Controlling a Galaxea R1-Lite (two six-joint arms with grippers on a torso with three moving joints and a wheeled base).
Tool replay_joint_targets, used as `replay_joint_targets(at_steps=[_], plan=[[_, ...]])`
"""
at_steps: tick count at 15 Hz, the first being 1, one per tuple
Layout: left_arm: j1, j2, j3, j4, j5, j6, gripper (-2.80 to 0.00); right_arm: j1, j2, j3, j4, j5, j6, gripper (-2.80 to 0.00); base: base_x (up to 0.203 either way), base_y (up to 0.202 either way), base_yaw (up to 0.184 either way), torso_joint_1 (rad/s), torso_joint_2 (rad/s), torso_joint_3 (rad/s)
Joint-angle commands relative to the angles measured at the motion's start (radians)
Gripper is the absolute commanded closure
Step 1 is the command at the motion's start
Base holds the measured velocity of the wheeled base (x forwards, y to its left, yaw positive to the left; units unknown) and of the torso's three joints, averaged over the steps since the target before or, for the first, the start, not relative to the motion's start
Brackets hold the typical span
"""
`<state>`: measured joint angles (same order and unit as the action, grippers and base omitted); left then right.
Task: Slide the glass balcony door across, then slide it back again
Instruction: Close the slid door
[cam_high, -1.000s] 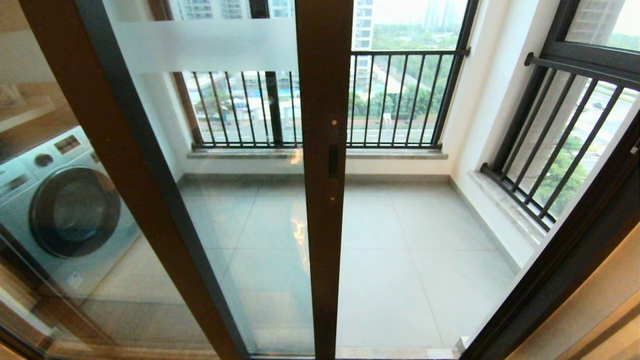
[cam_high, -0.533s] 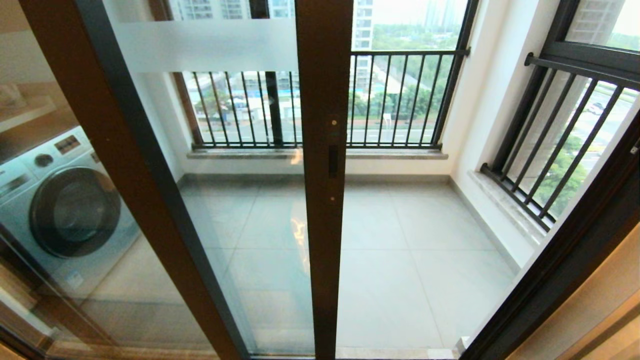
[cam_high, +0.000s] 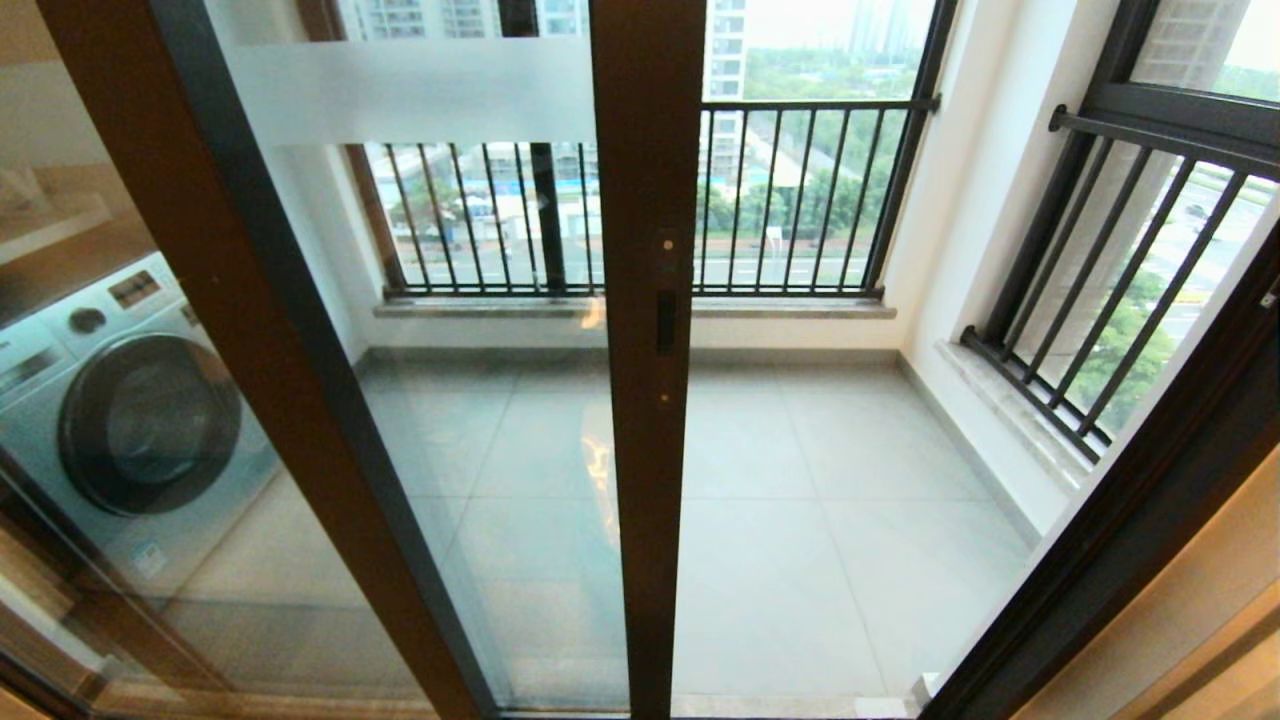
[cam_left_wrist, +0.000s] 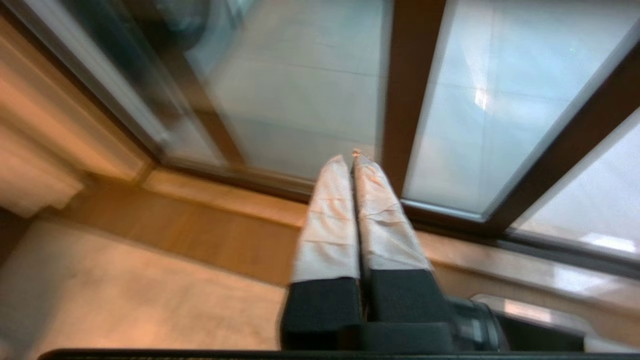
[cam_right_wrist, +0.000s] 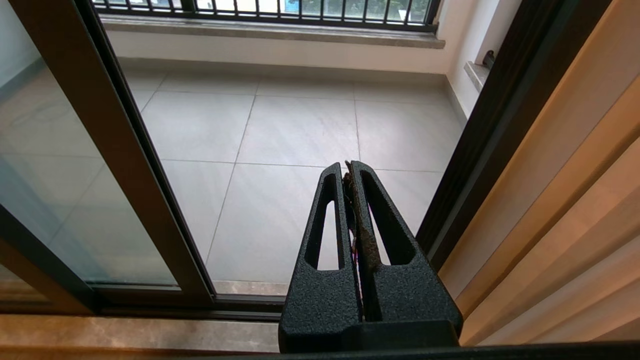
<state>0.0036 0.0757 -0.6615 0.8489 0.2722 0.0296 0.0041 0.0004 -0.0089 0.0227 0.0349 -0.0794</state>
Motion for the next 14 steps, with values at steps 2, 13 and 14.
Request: replay_joint_targets(at_steps=[2,13,14], plan=[[-0.002,-0.072,0.166,-0.067,-0.091,-0.005,0.00,0.000,0.000,0.000,0.000,0.000,0.000,0.00,0.000,0.000,0.000,0.000,0.00,0.000],[-0.002,-0.075,0.601,-0.819,-0.611,0.044,0.00,0.000,0.000,0.000,0.000,0.000,-0.002,0.00,0.000,0.000,0.000,0.000,0.00,0.000],[-0.002,-0.074,0.602,-0.822,-0.580,0.078,0.00,0.000,0.000,0.000,0.000,0.000,-0.002,0.00,0.000,0.000,0.000,0.000,0.00,0.000]])
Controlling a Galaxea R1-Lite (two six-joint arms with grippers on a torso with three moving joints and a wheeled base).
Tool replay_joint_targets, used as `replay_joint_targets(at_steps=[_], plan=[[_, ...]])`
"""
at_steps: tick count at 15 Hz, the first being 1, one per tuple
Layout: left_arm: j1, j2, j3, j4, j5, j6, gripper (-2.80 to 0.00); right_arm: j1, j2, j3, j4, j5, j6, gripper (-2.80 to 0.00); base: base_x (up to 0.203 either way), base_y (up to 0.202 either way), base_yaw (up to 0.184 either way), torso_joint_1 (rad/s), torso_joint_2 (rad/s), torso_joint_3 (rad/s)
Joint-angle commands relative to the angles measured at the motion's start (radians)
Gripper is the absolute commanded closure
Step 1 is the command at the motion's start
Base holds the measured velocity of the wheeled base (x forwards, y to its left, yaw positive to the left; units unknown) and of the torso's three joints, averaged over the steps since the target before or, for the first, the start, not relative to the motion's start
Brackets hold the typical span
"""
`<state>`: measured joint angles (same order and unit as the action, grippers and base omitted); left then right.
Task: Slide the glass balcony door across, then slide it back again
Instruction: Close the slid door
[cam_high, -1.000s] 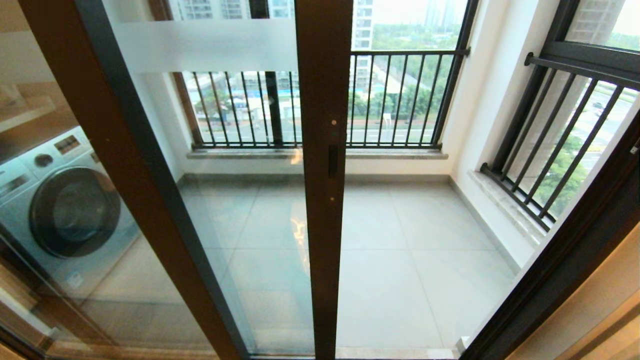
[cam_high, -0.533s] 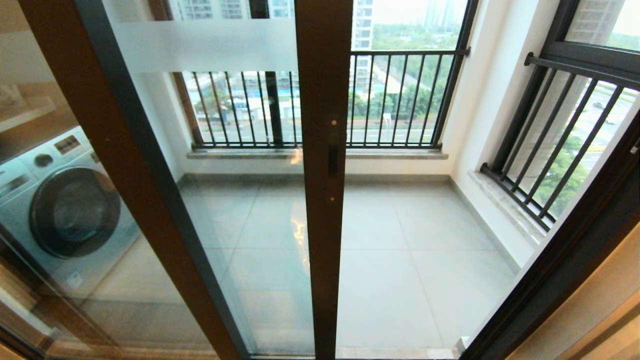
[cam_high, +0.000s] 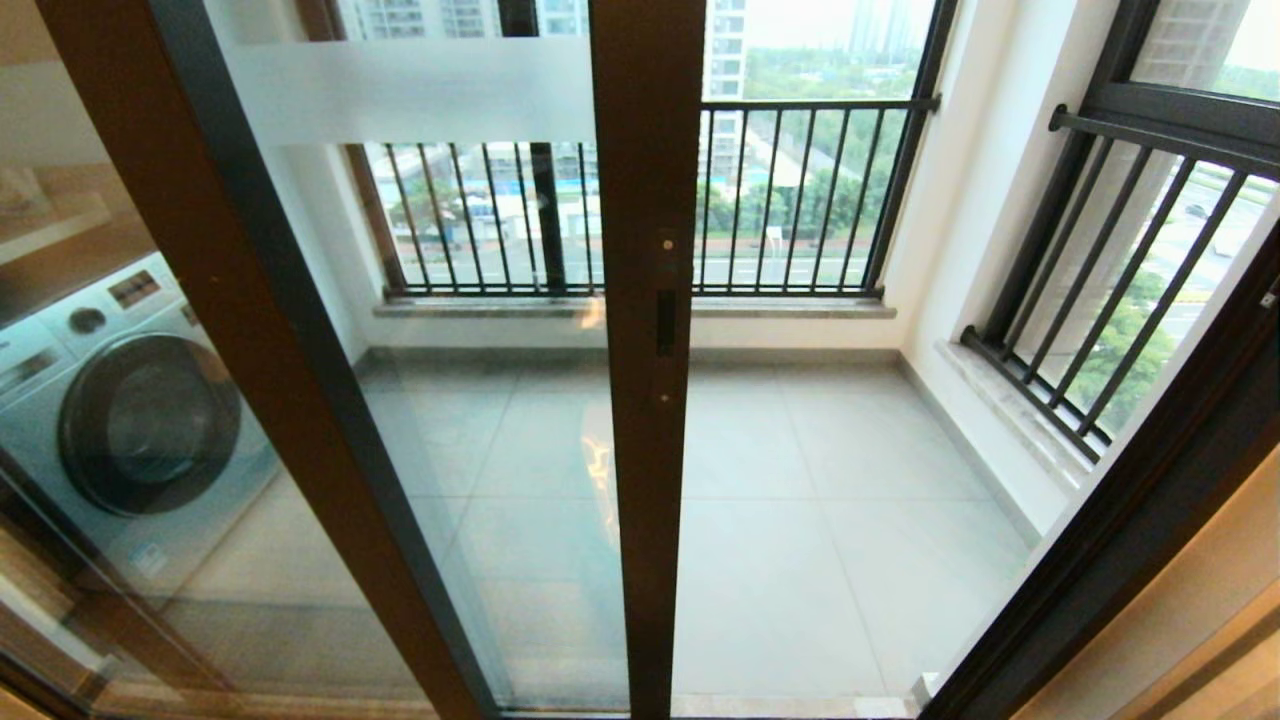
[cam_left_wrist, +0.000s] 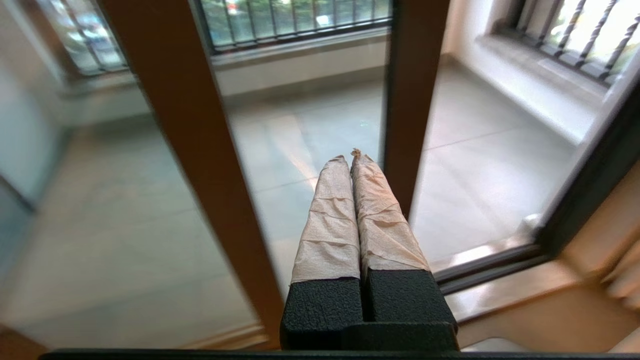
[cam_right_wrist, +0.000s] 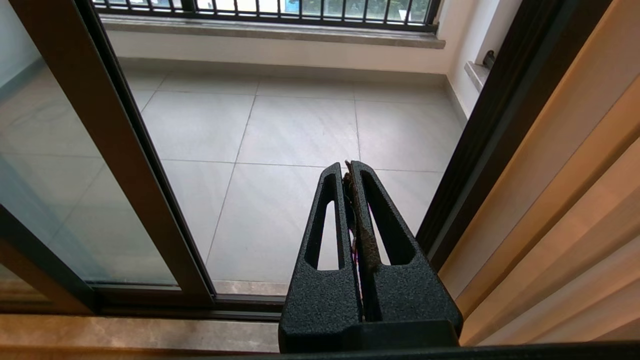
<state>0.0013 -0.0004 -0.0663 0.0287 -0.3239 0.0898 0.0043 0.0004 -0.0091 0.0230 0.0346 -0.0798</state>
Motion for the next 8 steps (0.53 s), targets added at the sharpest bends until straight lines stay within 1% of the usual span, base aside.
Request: replay_joint_targets(at_steps=[1,2,3,5,6,7,8], plan=[[0.000,0.002,0.005,0.002,0.023,0.023,0.00,0.000,0.000,0.000,0.000,0.001,0.000,0.00,0.000,0.000,0.000,0.000,0.00,0.000],[0.000,0.002,0.006,0.002,-0.015,0.025,0.00,0.000,0.000,0.000,0.000,0.001,-0.001,0.00,0.000,0.000,0.000,0.000,0.00,0.000],[0.000,0.002,0.006,0.002,-0.076,0.019,0.00,0.000,0.000,0.000,0.000,0.001,-0.001,0.00,0.000,0.000,0.000,0.000,0.00,0.000],[-0.001,0.001,0.006,-0.001,-0.265,-0.044,0.00,0.000,0.000,0.000,0.000,0.001,0.000,0.00,0.000,0.000,0.000,0.000,0.00,0.000],[-0.001,0.001,0.007,-0.003,-0.282,-0.052,0.00,0.000,0.000,0.000,0.000,0.001,0.000,0.00,0.000,0.000,0.000,0.000,0.00,0.000],[-0.001,0.001,0.006,-0.005,-0.225,-0.046,0.00,0.000,0.000,0.000,0.000,0.001,0.000,0.00,0.000,0.000,0.000,0.000,0.00,0.000],[-0.001,0.001,-0.001,-0.001,-0.119,-0.038,0.00,0.000,0.000,0.000,0.000,0.001,0.000,0.00,0.000,0.000,0.000,0.000,0.00,0.000]])
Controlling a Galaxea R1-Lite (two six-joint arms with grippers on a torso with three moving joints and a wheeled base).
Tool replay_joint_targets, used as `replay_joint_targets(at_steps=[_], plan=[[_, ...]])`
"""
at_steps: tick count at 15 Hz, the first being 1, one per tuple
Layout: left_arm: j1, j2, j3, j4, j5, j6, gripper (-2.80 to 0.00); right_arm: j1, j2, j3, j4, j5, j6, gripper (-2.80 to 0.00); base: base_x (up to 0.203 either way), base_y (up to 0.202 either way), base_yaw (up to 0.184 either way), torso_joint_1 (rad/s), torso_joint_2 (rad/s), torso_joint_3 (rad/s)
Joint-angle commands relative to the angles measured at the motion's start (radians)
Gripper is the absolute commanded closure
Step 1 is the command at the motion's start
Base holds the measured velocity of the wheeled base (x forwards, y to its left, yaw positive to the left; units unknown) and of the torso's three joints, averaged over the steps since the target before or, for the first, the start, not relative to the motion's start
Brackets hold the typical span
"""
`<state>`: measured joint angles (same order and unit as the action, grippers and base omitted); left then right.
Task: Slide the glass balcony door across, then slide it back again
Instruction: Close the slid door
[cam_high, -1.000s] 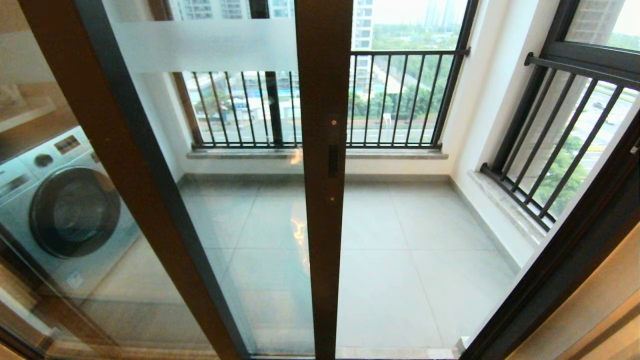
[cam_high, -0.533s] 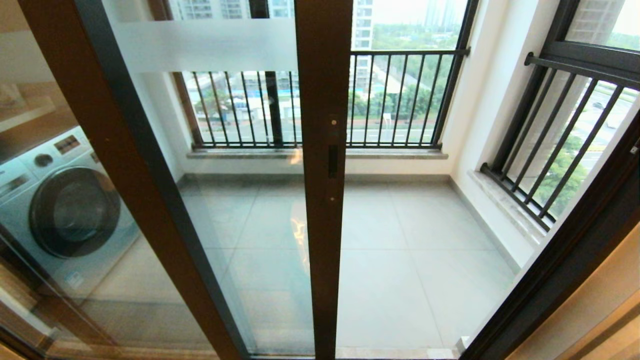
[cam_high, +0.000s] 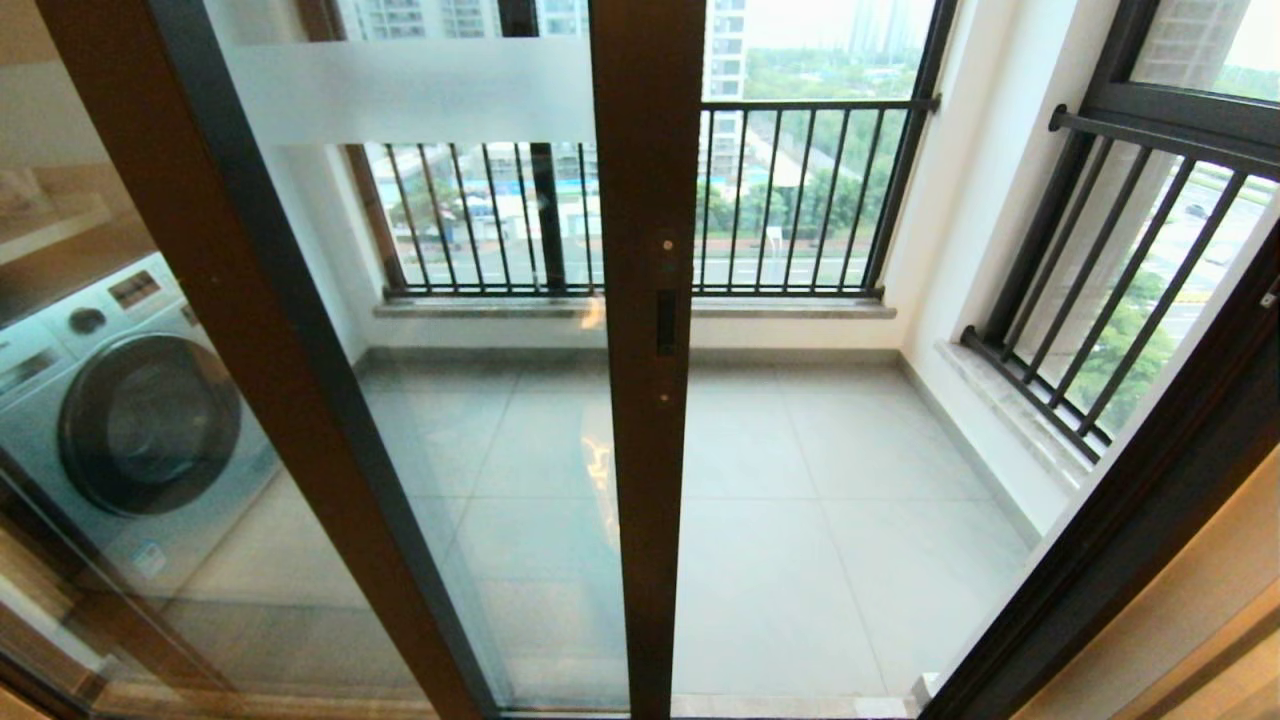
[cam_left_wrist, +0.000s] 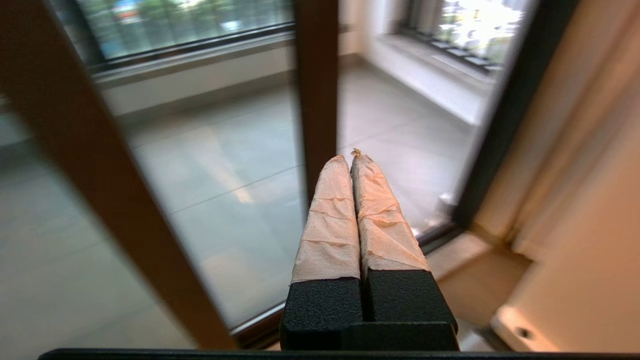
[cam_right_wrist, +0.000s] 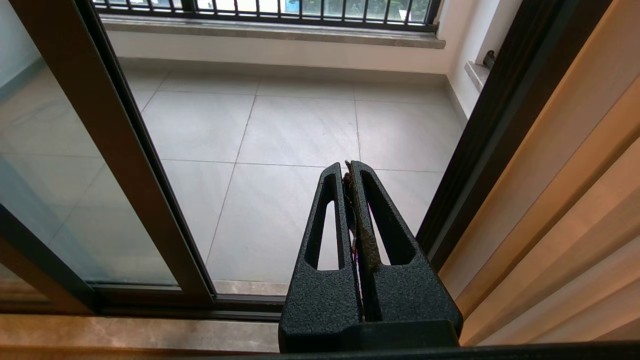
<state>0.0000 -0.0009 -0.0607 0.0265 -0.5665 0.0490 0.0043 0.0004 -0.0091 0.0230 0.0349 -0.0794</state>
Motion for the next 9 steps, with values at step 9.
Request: replay_joint_targets(at_steps=[9], plan=[[0.000,0.001,0.007,0.045,0.497,0.001,0.00,0.000,0.000,0.000,0.000,0.000,0.000,0.00,0.000,0.000,0.000,0.000,0.00,0.000]])
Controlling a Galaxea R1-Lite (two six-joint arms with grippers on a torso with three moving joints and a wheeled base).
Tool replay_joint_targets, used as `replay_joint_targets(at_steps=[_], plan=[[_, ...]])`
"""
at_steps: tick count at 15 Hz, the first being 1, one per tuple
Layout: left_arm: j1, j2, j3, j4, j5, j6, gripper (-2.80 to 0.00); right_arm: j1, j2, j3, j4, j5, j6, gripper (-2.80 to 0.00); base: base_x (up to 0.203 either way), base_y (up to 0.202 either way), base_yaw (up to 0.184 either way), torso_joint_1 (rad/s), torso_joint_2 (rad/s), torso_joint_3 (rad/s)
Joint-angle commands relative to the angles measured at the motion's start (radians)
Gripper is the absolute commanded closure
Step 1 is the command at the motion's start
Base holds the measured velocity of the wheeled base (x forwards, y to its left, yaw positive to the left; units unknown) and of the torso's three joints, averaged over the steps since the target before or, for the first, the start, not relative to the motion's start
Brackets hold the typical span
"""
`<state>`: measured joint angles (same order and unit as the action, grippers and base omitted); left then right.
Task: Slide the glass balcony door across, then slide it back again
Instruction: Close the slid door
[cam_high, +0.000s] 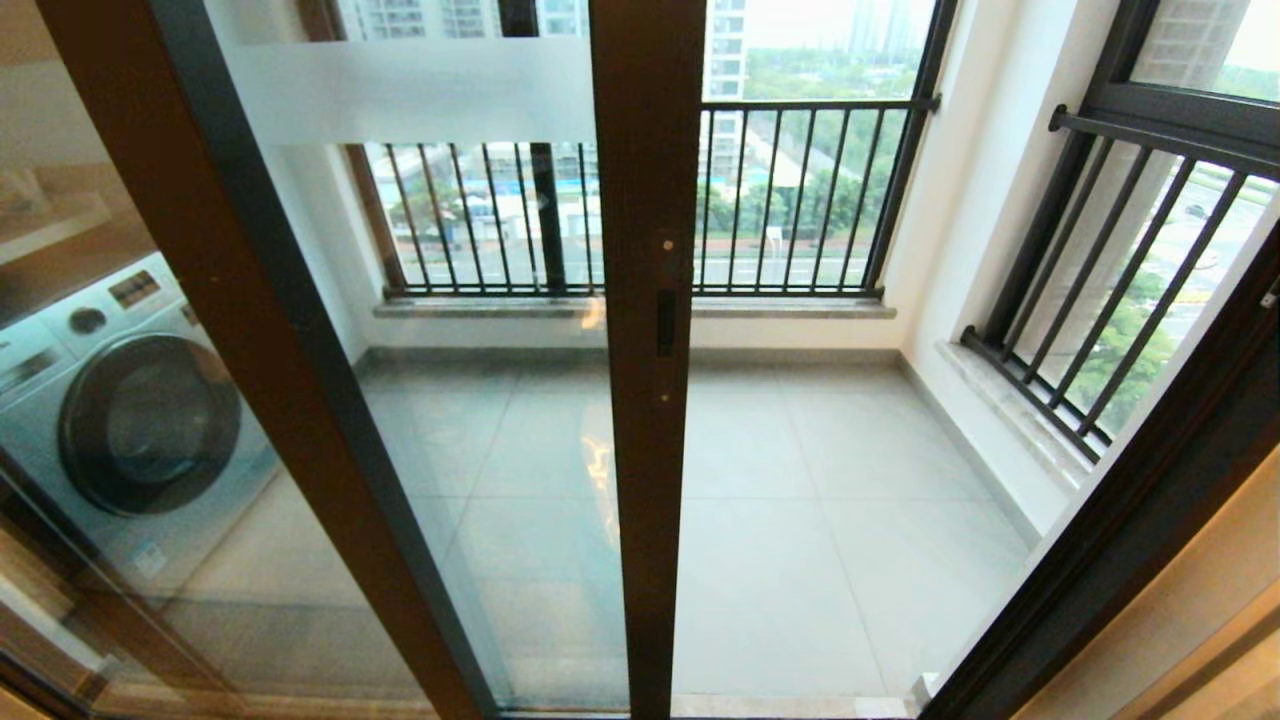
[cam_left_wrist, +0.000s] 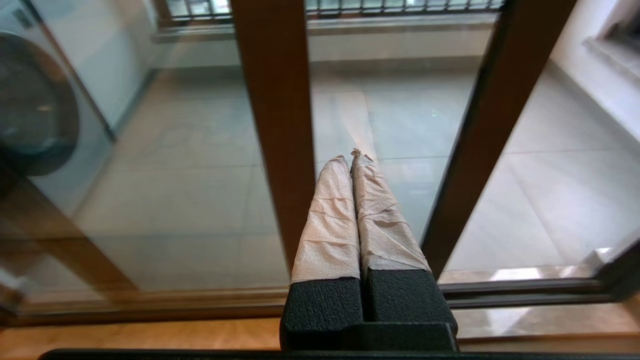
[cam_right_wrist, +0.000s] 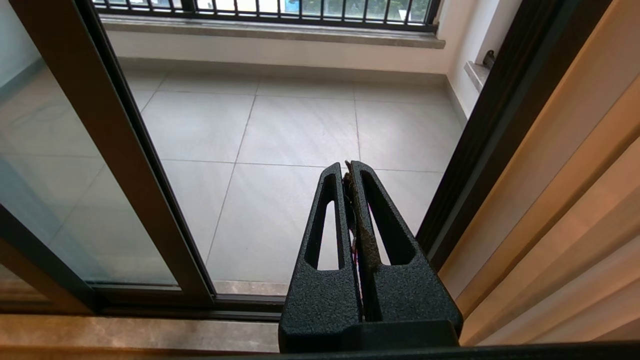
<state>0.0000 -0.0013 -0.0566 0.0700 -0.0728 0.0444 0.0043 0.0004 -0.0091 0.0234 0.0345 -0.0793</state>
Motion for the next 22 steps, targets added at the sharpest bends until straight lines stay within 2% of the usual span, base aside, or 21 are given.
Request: replay_joint_targets(at_steps=[1,2,3,4,5,8,9,12,15,20,22], plan=[[-0.001,0.001,0.010,0.000,0.064,0.030,0.00,0.000,0.000,0.000,0.000,0.001,0.000,0.00,0.000,0.000,0.000,0.000,0.00,0.000],[-0.001,0.001,0.013,0.003,0.101,-0.001,0.00,0.000,0.000,0.000,0.000,0.001,0.000,0.00,0.000,0.000,0.000,0.000,0.00,0.000],[0.000,0.001,0.017,0.016,0.062,-0.004,0.00,0.000,0.000,0.000,0.000,0.001,0.000,0.00,0.000,0.000,0.000,0.000,0.00,0.000],[0.000,0.001,0.015,0.032,0.027,0.045,0.00,0.000,0.000,0.000,0.000,0.001,-0.002,0.00,0.000,0.000,0.000,0.000,0.00,0.000],[0.000,0.001,0.017,0.034,0.019,0.063,0.00,0.000,0.000,0.000,0.000,0.001,0.000,0.00,0.000,0.000,0.000,0.000,0.00,0.000],[-0.001,0.001,0.017,0.033,0.033,0.030,0.00,0.000,0.000,0.000,0.000,0.001,0.000,0.00,0.000,0.000,0.000,0.000,0.00,0.000],[-0.002,0.001,0.017,0.034,0.029,0.047,0.00,0.000,0.000,0.000,0.000,0.001,0.000,0.00,0.000,0.000,0.000,0.000,0.00,0.000],[0.000,0.001,0.018,0.031,0.041,0.046,0.00,0.000,0.000,0.000,0.000,0.001,0.000,0.00,0.000,0.000,0.000,0.000,0.00,0.000],[-0.002,0.001,0.018,0.030,0.070,-0.041,0.00,0.000,0.000,0.000,0.000,0.001,-0.001,0.00,0.000,0.000,0.000,0.000,0.00,0.000],[-0.002,0.000,0.018,0.026,0.070,-0.043,0.00,0.000,0.000,0.000,0.000,0.001,-0.001,0.00,0.000,0.000,0.000,0.000,0.00,0.000],[-0.002,0.000,0.026,-0.007,0.070,-0.041,0.00,0.000,0.000,0.000,0.000,0.001,-0.001,0.00,0.000,0.000,0.000,0.000,0.00,0.000]])
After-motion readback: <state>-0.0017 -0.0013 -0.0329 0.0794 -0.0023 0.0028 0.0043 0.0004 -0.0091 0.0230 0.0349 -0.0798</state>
